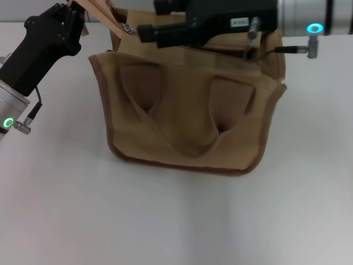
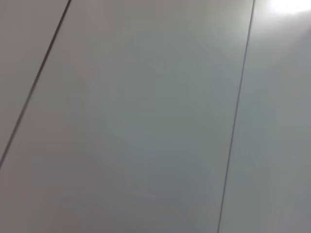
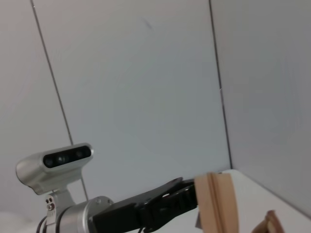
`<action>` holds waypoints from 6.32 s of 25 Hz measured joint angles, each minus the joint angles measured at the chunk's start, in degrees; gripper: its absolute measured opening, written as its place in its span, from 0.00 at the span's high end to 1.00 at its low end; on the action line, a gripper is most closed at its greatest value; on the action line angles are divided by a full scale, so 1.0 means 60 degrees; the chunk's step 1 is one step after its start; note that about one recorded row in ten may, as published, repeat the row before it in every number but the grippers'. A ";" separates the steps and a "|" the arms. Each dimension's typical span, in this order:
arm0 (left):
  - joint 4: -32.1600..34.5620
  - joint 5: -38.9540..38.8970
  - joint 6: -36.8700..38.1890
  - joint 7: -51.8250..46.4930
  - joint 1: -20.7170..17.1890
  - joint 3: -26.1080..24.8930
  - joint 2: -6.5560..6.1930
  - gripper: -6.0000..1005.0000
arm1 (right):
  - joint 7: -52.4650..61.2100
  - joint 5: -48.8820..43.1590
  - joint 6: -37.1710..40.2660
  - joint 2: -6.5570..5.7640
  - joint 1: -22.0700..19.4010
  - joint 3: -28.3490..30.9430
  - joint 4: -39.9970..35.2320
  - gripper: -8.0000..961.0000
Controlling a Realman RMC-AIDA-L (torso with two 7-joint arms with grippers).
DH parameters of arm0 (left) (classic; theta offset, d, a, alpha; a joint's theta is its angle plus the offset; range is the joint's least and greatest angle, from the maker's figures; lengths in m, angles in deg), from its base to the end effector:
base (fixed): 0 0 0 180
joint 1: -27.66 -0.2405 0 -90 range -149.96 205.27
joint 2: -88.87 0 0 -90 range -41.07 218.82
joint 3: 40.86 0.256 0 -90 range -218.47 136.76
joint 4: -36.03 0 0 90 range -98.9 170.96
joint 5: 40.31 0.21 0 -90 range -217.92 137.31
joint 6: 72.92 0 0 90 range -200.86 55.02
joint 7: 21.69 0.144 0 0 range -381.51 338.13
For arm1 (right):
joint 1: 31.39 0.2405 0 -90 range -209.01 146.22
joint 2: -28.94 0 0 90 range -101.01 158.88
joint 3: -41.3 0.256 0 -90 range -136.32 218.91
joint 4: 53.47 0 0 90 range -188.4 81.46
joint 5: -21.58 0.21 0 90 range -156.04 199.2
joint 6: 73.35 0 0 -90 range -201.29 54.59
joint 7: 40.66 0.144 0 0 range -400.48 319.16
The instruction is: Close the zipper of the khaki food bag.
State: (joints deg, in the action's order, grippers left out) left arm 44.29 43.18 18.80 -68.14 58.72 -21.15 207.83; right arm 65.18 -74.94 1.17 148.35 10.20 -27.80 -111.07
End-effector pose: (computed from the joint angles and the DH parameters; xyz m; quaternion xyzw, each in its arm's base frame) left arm -0.2631 0.3336 0.0146 -0.7454 -0.1880 -0.5186 0.3743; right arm 0.0838 0.3916 -0.0068 -0.9504 0.1354 0.2666 0.0861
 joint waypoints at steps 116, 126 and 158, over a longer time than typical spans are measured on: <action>0.0220 0.0046 0.1360 -0.0023 0.0412 0.0671 0.0006 0.97 | 0.4760 -0.2467 0.3252 -0.1938 0.1746 0.1946 -0.1180 0.18; 0.0162 0.0069 0.1441 -0.0024 0.0306 0.0715 0.0011 0.97 | 0.1012 -0.5168 0.2499 -0.0048 0.0957 0.1260 -0.4580 0.18; 0.0116 0.0010 0.1761 0.0087 0.0423 0.0651 0.0027 0.97 | -0.6564 0.1371 -0.1186 0.0005 -0.1592 -0.0376 -0.0828 0.18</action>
State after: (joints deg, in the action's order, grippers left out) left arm 44.99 43.24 29.37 -67.61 61.26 -17.24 207.99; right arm 25.79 -66.71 -5.94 148.38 0.65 -30.06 -116.04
